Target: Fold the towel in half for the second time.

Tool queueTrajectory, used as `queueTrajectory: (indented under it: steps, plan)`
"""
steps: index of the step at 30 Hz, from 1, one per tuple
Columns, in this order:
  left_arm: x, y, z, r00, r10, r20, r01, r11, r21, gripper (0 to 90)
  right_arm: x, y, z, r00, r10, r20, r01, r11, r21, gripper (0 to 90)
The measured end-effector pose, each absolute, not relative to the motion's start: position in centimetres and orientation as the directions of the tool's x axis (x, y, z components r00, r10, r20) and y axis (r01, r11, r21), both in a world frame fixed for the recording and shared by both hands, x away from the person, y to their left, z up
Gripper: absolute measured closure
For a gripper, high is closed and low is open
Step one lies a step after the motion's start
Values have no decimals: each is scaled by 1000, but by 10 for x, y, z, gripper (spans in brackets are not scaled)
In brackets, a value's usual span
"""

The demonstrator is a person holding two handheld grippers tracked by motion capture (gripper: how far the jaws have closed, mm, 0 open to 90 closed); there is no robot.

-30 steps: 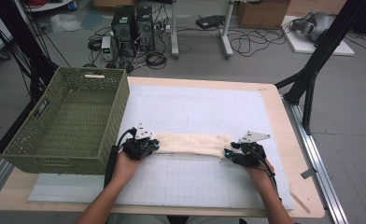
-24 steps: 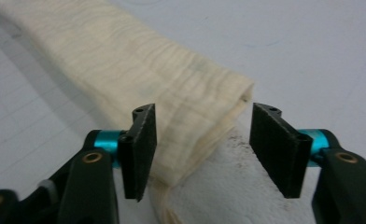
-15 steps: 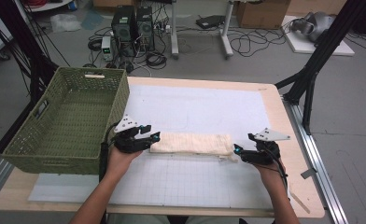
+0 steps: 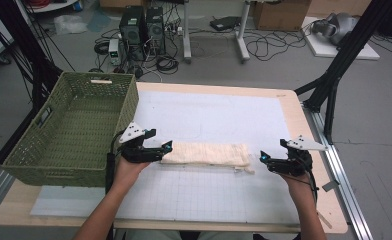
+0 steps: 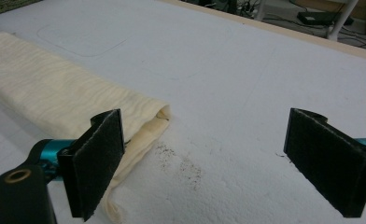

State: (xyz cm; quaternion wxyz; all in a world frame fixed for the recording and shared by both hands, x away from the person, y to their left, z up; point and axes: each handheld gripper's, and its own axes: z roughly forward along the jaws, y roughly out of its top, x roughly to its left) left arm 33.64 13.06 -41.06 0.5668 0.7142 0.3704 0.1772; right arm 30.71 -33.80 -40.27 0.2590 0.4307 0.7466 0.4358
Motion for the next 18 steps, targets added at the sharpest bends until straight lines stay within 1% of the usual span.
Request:
queueTrajectory:
  steps: [18]
  plan:
    - [337, 130, -412, 666, 727, -168, 342, -97, 935, 225, 310, -336, -405, -507, 861, -26, 426, 277, 861, 117]
